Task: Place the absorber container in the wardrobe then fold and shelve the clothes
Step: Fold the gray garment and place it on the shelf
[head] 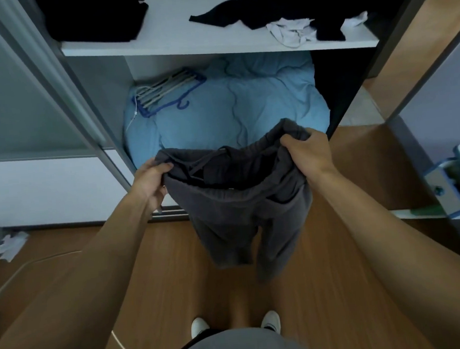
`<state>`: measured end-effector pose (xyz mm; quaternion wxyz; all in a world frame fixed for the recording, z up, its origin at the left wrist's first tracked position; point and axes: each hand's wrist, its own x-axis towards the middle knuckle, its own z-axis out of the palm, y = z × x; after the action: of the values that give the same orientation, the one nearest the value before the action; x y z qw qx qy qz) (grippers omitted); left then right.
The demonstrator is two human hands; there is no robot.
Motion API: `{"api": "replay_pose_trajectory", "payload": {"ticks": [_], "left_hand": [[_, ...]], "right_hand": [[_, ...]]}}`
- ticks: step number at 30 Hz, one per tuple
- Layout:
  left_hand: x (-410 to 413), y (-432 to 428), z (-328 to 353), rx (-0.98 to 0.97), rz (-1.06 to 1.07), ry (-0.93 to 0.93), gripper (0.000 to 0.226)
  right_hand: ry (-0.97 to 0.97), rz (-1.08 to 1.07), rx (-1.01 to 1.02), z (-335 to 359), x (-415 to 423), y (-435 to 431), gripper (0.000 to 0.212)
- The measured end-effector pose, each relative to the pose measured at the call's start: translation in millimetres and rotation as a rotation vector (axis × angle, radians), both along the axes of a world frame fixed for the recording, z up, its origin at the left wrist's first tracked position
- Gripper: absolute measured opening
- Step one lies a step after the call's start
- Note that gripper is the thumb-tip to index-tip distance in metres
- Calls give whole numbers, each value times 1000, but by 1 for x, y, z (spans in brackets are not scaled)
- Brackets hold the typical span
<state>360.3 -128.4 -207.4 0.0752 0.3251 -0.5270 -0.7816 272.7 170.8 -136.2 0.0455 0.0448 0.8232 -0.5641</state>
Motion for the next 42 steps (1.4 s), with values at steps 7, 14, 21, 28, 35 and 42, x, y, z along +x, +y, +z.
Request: {"api": "replay_pose_trajectory", "payload": {"ticks": [7, 14, 21, 28, 35, 42], "left_hand": [[-3, -8, 10, -193, 233, -14, 27], [-19, -11, 20, -401, 207, 30, 27], [-14, -29, 23, -523, 415, -18, 30], [22, -42, 9, -972, 239, -218, 39], [44, -51, -5, -923, -30, -443, 26], [19, -13, 35, -690, -89, 64, 39]], "right_hand": [[-43, 73, 256, -24, -7, 19, 23], [-129, 143, 185, -46, 2, 9, 34], [-163, 391, 688, -53, 1, 11, 9], [-37, 3, 628, -79, 15, 12, 30], [65, -39, -12, -59, 0, -17, 40], [267, 387, -14, -15, 13, -60, 41]]}}
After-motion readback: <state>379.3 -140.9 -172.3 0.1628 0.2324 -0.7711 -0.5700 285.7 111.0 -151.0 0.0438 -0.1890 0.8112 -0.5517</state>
